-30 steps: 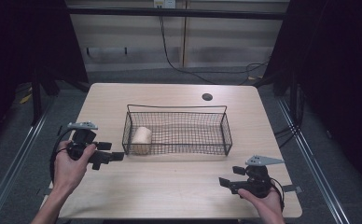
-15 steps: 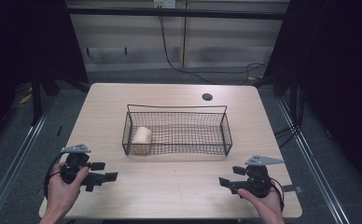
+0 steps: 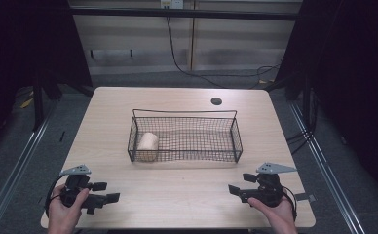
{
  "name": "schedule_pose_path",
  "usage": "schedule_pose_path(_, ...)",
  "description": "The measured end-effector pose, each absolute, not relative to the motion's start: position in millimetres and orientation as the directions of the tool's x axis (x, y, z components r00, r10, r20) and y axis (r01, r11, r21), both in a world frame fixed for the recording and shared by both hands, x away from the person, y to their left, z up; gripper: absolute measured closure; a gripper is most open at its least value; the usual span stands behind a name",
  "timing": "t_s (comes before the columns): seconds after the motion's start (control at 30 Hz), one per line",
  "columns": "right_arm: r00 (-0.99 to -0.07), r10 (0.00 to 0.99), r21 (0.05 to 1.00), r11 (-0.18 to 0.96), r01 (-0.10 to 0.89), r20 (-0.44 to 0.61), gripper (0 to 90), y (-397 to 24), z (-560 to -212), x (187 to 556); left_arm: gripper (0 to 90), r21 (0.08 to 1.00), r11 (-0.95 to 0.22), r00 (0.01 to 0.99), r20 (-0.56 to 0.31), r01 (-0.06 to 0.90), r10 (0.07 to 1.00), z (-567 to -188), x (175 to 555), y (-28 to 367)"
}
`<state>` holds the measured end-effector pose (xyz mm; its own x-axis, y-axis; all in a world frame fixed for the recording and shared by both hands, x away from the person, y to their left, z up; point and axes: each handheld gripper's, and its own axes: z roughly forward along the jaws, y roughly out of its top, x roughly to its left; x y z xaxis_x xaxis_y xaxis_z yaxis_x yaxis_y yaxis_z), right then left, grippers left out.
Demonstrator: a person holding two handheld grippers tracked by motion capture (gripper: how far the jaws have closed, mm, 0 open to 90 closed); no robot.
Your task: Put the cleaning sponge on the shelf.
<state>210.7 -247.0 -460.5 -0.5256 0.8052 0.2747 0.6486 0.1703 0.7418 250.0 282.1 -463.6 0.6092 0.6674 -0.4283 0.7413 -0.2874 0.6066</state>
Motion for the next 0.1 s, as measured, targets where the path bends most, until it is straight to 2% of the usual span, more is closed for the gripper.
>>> schedule_pose_path(0.1,-0.521,0.810,0.742,0.171,0.649,0.268,21.3,-246.8,-462.2,211.4,17.5,0.601,-0.293,0.606,-0.421,0.744,0.675,-466.0,250.7,279.2)
